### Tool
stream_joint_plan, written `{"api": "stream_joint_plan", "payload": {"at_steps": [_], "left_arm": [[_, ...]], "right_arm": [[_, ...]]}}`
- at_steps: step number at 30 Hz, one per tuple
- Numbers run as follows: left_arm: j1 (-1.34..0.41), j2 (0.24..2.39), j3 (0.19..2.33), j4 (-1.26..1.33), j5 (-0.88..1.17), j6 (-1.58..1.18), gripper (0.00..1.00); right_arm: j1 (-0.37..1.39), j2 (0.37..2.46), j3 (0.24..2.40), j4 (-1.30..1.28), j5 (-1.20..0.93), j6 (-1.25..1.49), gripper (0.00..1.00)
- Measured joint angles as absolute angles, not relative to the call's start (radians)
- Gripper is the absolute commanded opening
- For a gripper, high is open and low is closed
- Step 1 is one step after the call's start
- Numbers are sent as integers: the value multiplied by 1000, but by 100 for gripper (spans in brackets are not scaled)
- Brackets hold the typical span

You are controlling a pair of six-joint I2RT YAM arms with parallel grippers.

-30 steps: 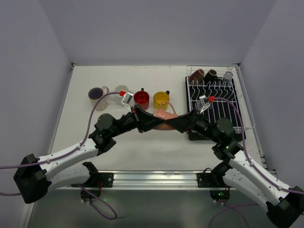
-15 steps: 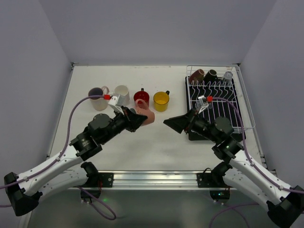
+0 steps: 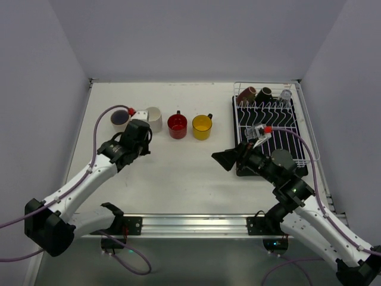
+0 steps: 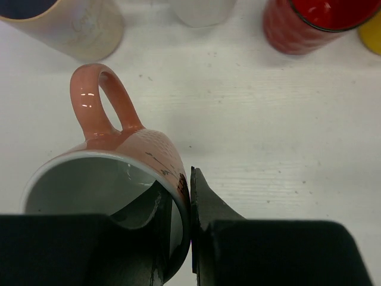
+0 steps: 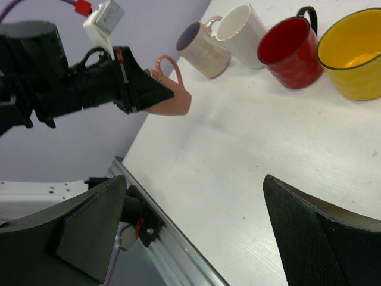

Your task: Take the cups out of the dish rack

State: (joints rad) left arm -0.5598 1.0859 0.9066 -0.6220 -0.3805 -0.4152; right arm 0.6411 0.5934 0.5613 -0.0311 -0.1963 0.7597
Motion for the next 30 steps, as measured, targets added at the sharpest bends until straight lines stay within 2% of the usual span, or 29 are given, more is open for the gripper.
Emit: {"api": "stream_joint_plan", "payload": {"at_steps": [15,18,19,21,22,24,25,28,29,30], "left_arm": [[-312,1436,1007,-544,-265,-316,0],[-286,1470,1007,-527,-239,-317,13],[-279,1475,1005,-519,-229,-317,23],[-273,1478,1002,-508,-218,-317,32],[-271,1477,1002,-498,-213,-316,41],[-270,1477,1002,-475,-209,-310,48],[-270,1477,1002,-469,-207,-308,55],[-269,1470,1000,-459,-207,-301,68],[-269,1465,1000,-458,-206,-298,70],[-268,1457,1000,-458,-204,-297,73]], "right_arm": [[641,545,566,-213,-128,596,99],[641,546,566,-232,-111,580,99],[641,548,566,-234,-101,574,99],[641,557,567,-242,-86,561,98],[641,564,569,-252,-75,554,95],[641,583,580,-277,-59,535,90],[641,597,591,-291,-46,527,87],[641,648,640,-331,-6,498,74],[641,671,664,-347,17,487,60],[641,689,684,-356,37,472,54]]}}
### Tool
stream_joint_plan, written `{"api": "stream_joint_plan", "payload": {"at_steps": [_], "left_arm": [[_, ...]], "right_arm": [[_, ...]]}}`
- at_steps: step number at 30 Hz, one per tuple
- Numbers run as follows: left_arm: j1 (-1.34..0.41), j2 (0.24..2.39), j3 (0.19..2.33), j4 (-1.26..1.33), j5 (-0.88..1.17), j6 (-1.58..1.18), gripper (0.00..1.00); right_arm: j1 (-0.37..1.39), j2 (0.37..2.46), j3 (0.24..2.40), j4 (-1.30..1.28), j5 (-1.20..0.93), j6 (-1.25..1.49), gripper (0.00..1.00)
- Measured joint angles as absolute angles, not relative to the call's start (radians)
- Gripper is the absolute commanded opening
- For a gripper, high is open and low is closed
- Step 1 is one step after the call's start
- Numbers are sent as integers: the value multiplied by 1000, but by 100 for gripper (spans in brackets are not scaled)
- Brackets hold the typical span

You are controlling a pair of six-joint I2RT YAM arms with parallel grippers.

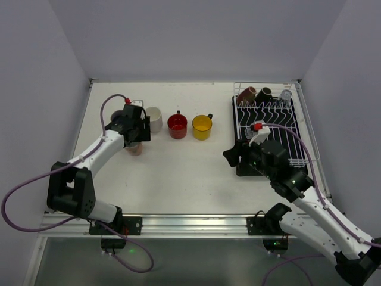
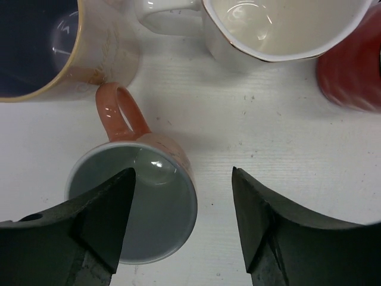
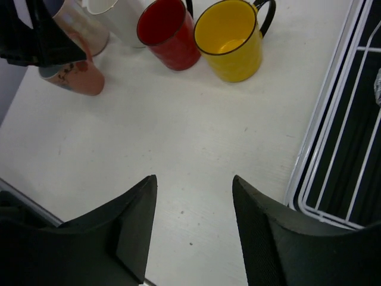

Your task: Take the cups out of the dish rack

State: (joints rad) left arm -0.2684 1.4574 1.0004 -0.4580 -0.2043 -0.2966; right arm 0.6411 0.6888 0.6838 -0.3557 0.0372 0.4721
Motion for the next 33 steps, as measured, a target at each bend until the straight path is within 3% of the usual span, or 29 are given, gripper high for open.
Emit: {"api": "stream_joint_plan", "payload": {"at_steps": [3,10,16,33], "left_arm": [[-268,1419,1000,-458,-186,-295,79],[-268,1185,999,-443,-80,-299,80],[-269,947,890,-362,57,-321,80],[-311,787,731,-298,212,-329,81]], "right_arm": [[641,743,742,-397,107,445,39],[583,866,869,-453,255,421,33],[426,1018,942,-463,295,402,30],[190,1432,1121,-448,233,356,18]]}}
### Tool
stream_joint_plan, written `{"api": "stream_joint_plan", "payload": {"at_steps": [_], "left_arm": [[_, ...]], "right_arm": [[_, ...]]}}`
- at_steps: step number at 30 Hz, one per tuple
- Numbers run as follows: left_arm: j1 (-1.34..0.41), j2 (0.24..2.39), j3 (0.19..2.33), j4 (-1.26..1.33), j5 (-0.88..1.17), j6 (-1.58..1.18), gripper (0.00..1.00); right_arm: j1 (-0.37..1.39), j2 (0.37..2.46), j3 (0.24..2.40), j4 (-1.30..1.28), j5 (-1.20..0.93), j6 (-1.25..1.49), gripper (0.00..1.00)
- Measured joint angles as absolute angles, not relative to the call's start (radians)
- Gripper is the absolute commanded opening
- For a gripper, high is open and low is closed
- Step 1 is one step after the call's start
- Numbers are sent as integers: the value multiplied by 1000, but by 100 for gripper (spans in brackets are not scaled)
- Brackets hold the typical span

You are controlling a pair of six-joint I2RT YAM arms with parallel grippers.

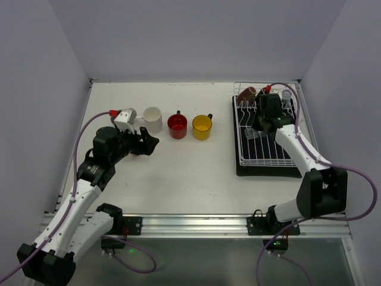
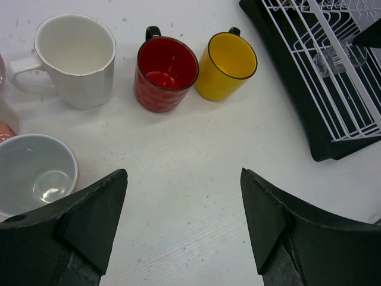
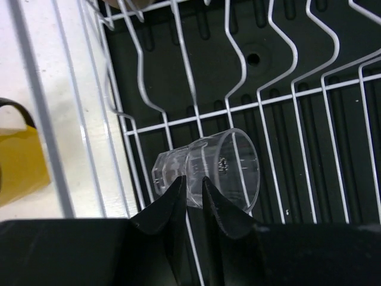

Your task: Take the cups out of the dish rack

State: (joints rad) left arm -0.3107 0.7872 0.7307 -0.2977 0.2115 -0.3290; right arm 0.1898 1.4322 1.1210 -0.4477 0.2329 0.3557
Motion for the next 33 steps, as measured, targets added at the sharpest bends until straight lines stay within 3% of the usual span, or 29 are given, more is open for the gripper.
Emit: {"api": "stream_joint_plan", "payload": {"at_steps": [12,19,20,24,26,31,33], "left_arm": [[-313,785,722,-293,233,-329,81],[-318,786,722,-293,240,-329,81],[-318,786,722,-293,241,-329,81],[-318,786,722,-293,241,-329,81],[-321,786,722,-293,242,-329,81],[-334,788,722,-293,250,-328,81],[-350,791,722,-293,250,-328,81]], "right_arm": [[129,1465,1100,-389,184,366,15],[31,1465,1006,-382,196,390,25],[30,1465,1002,-389,199,393,27],[31,1431,997,-398,202,402,56],[31,1377,986,-400,199,401,64],[31,1224,1010,-455,191,379,96],[31,1213,1052,-515,191,363,96]]}}
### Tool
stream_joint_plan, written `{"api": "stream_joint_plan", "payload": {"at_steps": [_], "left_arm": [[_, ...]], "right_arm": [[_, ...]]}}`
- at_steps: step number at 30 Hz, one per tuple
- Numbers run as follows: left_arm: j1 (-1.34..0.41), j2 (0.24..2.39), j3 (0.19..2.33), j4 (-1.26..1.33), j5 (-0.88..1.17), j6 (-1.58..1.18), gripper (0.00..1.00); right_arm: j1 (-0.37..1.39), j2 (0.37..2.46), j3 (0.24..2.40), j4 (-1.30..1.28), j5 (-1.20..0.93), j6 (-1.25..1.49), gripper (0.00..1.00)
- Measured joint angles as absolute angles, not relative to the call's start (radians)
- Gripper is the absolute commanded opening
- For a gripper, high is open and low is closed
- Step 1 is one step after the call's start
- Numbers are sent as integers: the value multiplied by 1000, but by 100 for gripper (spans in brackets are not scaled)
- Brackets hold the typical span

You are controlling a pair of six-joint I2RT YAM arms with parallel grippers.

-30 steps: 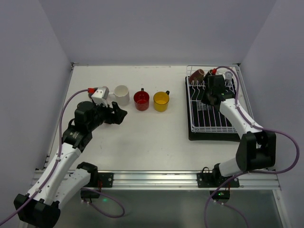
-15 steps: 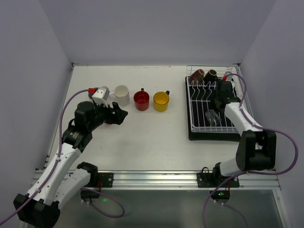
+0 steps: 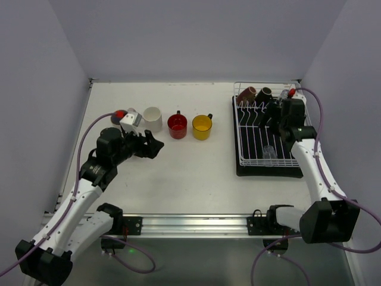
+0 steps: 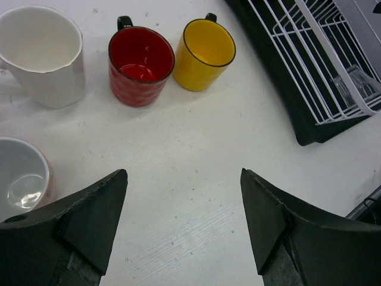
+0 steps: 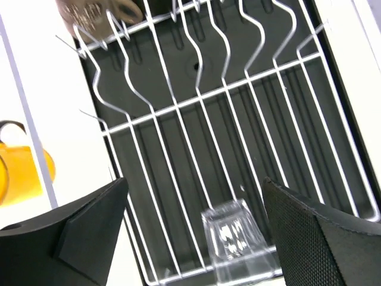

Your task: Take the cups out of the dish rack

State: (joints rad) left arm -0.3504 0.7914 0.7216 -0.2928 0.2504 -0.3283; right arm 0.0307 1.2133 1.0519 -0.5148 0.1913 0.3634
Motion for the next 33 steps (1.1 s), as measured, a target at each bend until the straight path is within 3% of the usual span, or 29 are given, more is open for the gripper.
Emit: {"api": "stream_joint_plan", "payload": {"at_steps": [9,17,21,25,30,33], "left_arm": [[-500,799,722,-297,231,-317,81],[-578,737,722,-298,215,-314,82],[-606,725,722,-300,200,-310,82],[-624,724,722,-301,195,-306,82],[-629,724,722,-301,196,-303,82],[-629,728,722,-300,204,-303,82]], "right_arm": [[31,1254,1042,-742,184,335,95],[31,1481,1087,-836,191,328,85],[31,1509,1087,-863,192,329,72],[32,1512,1092,-851,199,326,41],[35,1496,1116,-848,199,340,29],[38,1449,1116,-832,192,356,29]]}}
